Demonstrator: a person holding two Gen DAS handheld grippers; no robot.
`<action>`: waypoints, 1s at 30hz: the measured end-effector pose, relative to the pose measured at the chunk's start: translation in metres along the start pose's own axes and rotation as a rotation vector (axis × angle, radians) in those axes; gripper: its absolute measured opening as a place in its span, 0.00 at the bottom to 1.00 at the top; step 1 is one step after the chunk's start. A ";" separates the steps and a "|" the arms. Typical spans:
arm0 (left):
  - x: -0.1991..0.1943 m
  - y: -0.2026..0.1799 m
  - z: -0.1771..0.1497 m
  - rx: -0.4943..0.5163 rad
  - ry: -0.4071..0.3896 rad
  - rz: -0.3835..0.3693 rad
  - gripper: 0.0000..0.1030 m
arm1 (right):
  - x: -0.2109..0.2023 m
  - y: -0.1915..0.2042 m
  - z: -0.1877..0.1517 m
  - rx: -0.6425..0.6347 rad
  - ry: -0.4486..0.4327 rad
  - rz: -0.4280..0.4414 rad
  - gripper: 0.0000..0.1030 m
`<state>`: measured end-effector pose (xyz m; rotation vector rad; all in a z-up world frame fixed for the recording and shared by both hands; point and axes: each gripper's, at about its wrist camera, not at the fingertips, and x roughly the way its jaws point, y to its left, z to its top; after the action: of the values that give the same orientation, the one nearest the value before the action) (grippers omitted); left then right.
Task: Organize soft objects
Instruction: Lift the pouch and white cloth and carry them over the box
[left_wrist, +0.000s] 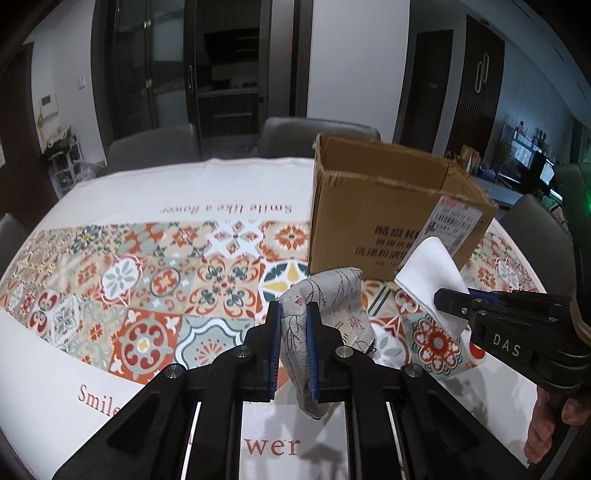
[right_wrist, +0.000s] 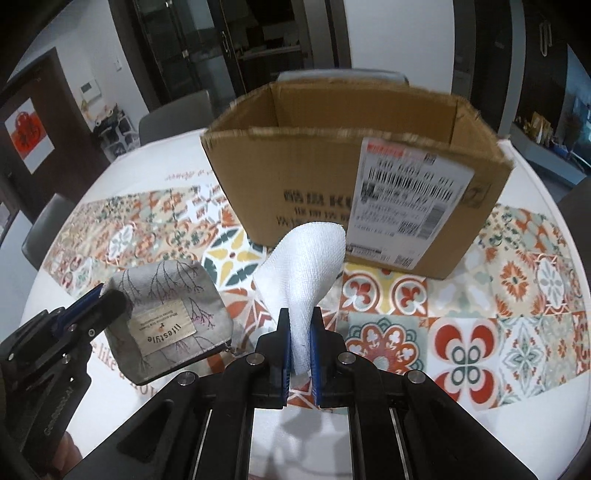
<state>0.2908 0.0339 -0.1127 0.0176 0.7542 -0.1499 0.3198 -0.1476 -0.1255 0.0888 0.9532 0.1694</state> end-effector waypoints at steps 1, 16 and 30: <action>-0.003 -0.001 0.002 0.002 -0.010 0.001 0.13 | -0.004 0.000 0.001 0.001 -0.011 -0.001 0.10; -0.048 -0.017 0.037 0.039 -0.181 0.003 0.14 | -0.066 0.000 0.019 0.018 -0.160 0.002 0.10; -0.077 -0.030 0.069 0.070 -0.315 -0.001 0.14 | -0.106 -0.002 0.038 0.023 -0.284 0.002 0.10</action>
<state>0.2781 0.0097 -0.0082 0.0591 0.4348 -0.1756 0.2915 -0.1693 -0.0190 0.1315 0.6720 0.1433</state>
